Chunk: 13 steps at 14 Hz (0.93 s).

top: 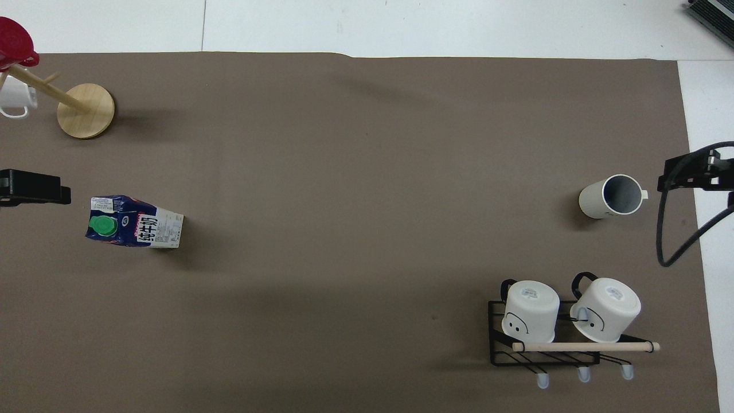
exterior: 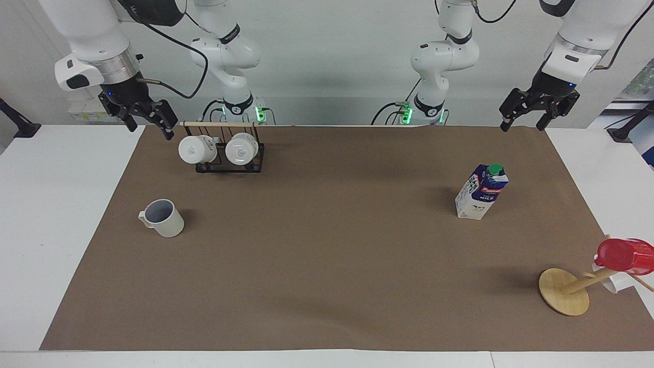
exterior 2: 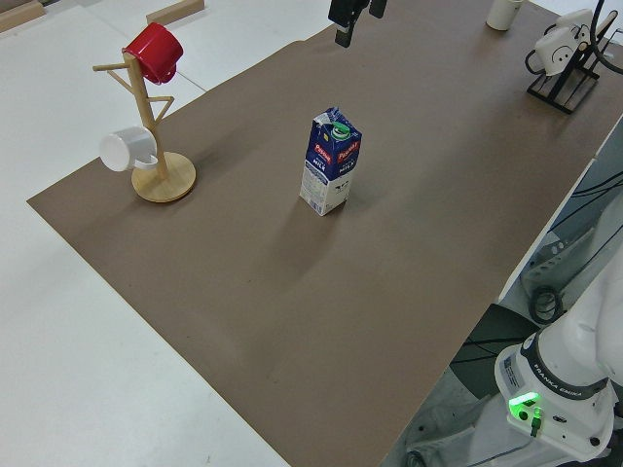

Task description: Place cup and milk on table

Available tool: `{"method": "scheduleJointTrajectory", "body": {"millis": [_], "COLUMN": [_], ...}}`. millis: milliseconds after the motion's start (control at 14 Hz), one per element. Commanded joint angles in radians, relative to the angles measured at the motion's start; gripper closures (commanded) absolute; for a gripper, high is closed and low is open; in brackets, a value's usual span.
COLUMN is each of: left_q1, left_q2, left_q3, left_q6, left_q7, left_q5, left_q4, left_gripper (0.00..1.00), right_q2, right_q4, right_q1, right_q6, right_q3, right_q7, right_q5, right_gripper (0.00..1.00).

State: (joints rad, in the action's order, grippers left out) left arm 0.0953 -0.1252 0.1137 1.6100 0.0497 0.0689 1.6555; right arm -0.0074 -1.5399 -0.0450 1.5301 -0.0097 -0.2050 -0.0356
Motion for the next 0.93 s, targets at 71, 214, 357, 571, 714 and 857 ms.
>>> {"method": "scheduleJointTrajectory", "body": {"millis": [71,214,357,571,714,857], "left_q1": [0.0,0.0,0.0,0.0,0.0,0.0], "left_q2": [-0.008,-0.008,-0.008,-0.008,-0.008,-0.008], "left_q3": [-0.002,-0.002,0.0,0.0,0.0,0.0], "left_q6": [-0.021,-0.021,-0.021,-0.021,-0.021,-0.021], "left_q7": [0.01,0.01,0.01,0.01,0.01,0.01], "left_q5": [-0.003,-0.003,-0.003,-0.003,-0.003,-0.003], "left_q4": [-0.006,-0.006,-0.006,-0.006,-0.006,-0.006], "left_gripper": [0.0,0.0,0.0,0.0,0.0,0.0], "right_q2": [0.01,0.01,0.009,0.006,0.006,0.006], "right_q4": [0.02,0.02,0.017,0.014,0.014,0.014], "right_q1": [-0.006,-0.006,-0.006,-0.006,-0.009,-0.009], "right_q6": [0.024,0.024,0.024,0.021,0.022,0.022], "right_q3": [0.002,0.002,0.002,0.002,0.001,0.001], "right_q7": [0.065,0.064,0.055,0.058,0.058,0.061], "right_q5": [0.006,0.006,0.006,0.006,0.006,0.006], "right_gripper": [0.0,0.0,0.0,0.0,0.0,0.0]}}
